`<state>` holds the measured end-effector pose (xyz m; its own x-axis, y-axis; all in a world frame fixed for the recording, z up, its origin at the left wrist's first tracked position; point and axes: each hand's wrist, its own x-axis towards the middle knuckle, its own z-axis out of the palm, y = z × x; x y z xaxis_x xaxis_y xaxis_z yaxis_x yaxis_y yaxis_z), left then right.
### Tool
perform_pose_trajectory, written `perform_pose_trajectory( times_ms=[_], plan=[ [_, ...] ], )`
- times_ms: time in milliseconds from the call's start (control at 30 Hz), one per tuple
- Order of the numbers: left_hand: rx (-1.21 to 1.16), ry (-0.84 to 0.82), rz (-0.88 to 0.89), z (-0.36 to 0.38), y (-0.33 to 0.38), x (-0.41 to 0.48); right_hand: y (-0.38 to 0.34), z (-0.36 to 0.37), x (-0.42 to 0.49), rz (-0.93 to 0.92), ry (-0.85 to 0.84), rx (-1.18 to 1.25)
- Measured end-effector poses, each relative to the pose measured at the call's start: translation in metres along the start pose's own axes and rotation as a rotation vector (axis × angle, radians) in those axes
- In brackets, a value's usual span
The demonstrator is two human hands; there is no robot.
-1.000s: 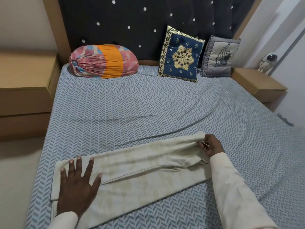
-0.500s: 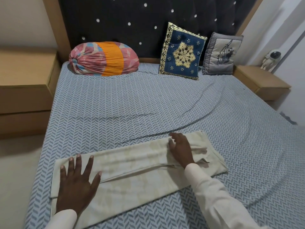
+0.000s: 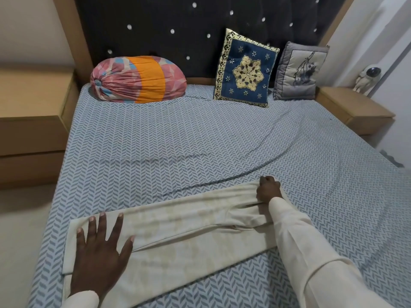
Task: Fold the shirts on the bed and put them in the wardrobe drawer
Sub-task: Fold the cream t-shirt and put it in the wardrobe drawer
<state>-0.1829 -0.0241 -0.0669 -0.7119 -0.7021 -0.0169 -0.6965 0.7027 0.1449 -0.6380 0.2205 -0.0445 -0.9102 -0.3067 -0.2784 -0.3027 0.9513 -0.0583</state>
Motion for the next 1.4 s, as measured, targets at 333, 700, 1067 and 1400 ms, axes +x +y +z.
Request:
perform_pose_trajectory(
  times_ms=[333,700,1067,1400],
  plan=[
    [0.012,0.005,0.006,0.005,-0.002,0.002,-0.004,-0.005,0.002,0.043,0.014,0.16],
    [0.011,0.042,0.036,0.008,-0.004,0.001,0.012,0.001,-0.045,0.0,0.006,0.066],
    [-0.016,-0.048,0.0,0.012,-0.013,0.003,0.027,0.026,-0.094,-0.103,0.027,-0.045],
    [-0.083,-0.09,0.002,0.007,-0.015,0.006,-0.055,0.031,-0.146,-0.515,0.16,0.079]
  ],
)
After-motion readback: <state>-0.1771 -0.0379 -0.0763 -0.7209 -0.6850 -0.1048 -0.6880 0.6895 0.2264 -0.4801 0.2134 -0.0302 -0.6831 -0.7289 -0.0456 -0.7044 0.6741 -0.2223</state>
